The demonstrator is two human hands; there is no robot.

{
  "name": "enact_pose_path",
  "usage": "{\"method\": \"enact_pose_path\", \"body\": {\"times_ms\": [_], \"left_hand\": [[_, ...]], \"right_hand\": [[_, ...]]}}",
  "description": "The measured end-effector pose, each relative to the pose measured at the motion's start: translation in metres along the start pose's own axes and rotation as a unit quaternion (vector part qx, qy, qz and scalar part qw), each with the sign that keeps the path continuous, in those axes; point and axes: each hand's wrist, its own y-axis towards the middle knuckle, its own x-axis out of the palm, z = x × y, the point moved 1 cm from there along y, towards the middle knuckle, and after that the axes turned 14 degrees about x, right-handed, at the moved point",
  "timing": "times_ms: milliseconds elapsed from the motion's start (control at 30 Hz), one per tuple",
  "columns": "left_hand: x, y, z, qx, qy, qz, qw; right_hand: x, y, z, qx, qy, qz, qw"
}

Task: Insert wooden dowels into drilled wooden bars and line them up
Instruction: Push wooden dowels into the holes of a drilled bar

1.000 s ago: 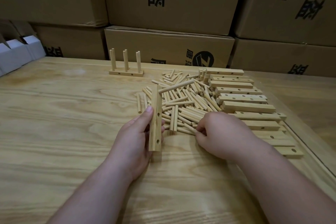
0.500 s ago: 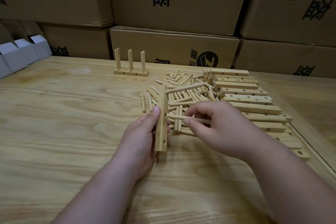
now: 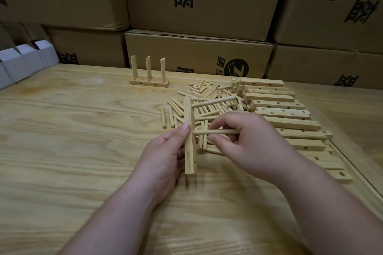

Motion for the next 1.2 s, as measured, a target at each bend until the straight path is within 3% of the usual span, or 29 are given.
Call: {"method": "enact_pose_path", "body": {"times_ms": [433,1033,1200], "left_hand": [[-0.004,0.0,-0.001,-0.014,0.028,-0.004,1.0],[-0.004,-0.002,-0.001,0.021,0.025,-0.004,0.999],[-0.004,-0.001,-0.002,0.024,0.017,-0.023,0.999]], "right_hand": [[0.002,0.001,0.0,0.014,0.003,-0.004,1.0],[-0.006,0.002,0.003,0.173,0.207,-0.118,0.956],[-0.013,0.004,0.0,0.147,0.156,-0.063,0.975]]}}
